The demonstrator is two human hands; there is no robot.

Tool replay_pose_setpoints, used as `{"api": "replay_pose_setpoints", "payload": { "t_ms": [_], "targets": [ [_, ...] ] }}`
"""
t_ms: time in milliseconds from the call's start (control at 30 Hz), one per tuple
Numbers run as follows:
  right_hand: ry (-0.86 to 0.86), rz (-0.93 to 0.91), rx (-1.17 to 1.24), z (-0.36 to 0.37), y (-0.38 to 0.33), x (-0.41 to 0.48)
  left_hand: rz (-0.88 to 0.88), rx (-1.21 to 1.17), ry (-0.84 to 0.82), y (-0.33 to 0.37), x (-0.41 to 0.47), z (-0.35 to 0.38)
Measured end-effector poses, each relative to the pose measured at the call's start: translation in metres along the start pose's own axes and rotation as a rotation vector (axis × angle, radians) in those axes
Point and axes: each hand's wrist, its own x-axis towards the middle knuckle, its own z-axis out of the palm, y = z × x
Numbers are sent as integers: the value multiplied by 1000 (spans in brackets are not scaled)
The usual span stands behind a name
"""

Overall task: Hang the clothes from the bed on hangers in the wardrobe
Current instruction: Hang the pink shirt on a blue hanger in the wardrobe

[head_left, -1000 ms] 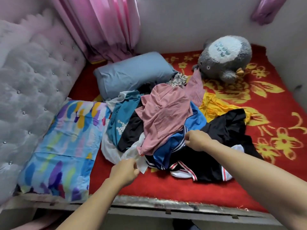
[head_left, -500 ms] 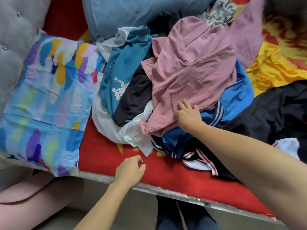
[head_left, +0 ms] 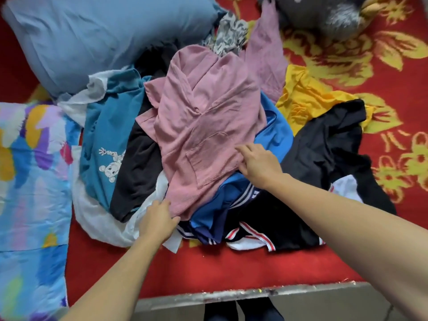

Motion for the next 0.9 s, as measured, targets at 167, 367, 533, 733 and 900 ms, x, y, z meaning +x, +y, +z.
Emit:
{"api": "replay_pose_setpoints", "payload": {
  "t_ms": [167,367,533,733,900],
  "targets": [
    [-51,-39,-92,46,0,12,-32,141,42,2,37,38],
    [190,179,271,21,13,-7,168,-294,311,19,41,0],
    [447,443,566,-33,66,-36,440,-557,269,105,29,-88],
    [421,772,415,-44,165,-86,577,-277,120,164,36,-99],
    [118,788,214,-28,168,-108,223,-226,313,123,36,-43]
  ]
}}
